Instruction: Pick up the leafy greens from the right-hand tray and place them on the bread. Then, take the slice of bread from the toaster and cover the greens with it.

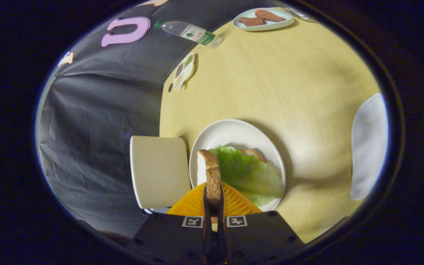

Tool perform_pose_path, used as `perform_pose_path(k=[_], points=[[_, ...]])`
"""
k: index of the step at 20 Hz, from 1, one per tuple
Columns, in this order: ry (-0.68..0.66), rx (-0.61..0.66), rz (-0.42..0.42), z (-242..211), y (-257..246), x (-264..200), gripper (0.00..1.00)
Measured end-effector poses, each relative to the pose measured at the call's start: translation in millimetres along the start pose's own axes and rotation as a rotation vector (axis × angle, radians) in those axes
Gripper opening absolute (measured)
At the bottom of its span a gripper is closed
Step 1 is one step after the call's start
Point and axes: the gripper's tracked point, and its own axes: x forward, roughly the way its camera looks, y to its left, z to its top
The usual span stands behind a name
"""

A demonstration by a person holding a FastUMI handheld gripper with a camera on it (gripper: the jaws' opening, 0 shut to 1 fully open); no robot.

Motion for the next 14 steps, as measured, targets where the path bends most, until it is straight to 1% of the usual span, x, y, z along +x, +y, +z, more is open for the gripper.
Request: perform_pose_path(k=[5, 7, 10, 14], points=[[-0.058, -0.065, -0.108, 3.9, -24.1, 3.5, 0.08], [-0.079, -0.097, -0.126, 4.4, -26.3, 4.0, 0.14], [-0.11, -0.15, -0.175, 7.0, -33.7, 2.6, 0.21], [-0.146, -0.209, -0.23, 9.3, -35.7, -1.5, 0.4]])
